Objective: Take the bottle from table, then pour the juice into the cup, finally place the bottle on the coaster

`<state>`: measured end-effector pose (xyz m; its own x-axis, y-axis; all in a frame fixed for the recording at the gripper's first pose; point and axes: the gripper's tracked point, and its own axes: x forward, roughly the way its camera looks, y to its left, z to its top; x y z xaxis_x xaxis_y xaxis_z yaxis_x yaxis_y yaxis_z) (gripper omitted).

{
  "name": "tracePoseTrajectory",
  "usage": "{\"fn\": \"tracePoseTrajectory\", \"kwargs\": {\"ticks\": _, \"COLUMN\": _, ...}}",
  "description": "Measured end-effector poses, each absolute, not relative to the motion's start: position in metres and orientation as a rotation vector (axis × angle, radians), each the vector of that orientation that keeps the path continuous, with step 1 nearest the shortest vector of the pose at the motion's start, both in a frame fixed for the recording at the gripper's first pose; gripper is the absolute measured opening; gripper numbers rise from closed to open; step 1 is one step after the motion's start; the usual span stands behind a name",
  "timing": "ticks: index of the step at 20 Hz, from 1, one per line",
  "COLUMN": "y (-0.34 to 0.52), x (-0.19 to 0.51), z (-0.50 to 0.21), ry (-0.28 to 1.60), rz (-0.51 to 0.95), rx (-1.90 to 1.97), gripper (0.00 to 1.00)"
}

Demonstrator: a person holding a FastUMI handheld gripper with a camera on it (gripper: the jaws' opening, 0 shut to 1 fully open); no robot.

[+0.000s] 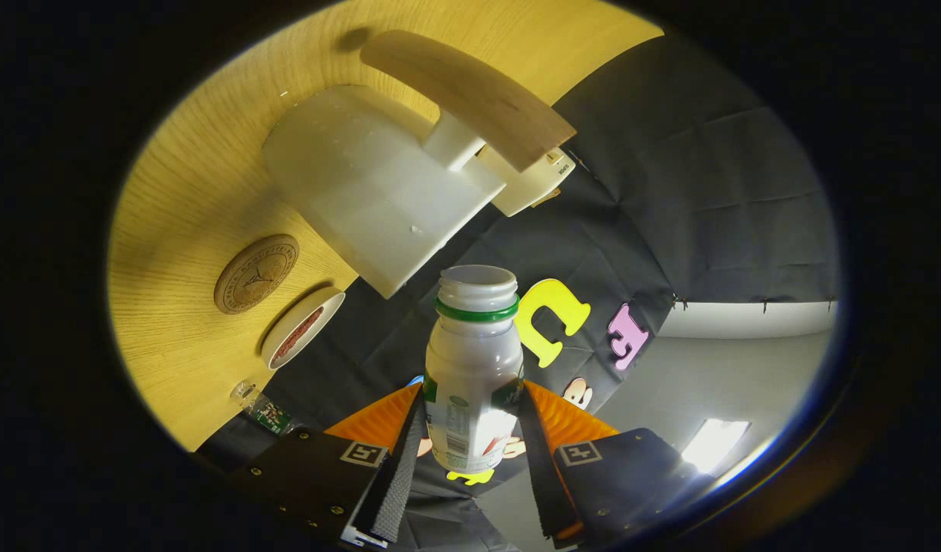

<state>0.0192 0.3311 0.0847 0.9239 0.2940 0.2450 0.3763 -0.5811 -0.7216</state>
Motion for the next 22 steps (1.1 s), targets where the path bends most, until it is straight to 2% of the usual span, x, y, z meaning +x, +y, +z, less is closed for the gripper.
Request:
{"fn": "tracePoseTrajectory", "kwargs": {"ticks": 14, "y": 0.327, "x": 0.021, "z": 0.077, "ry": -0.458, "rz": -0.112, "rx": -2.233, "gripper": 0.66}}
{"fn": "tracePoseTrajectory", "kwargs": {"ticks": 18, "y": 0.323, "x": 0.022, "z": 0.076, "ry": -0.427, "rz": -0.087, "rx": -2.165, "gripper": 0.66}}
{"fn": "tracePoseTrajectory", "kwargs": {"ticks": 22, "y": 0.320, "x": 0.023, "z": 0.069, "ry": -0.358, "rz": 0.006, "rx": -1.991, "gripper": 0.66}}
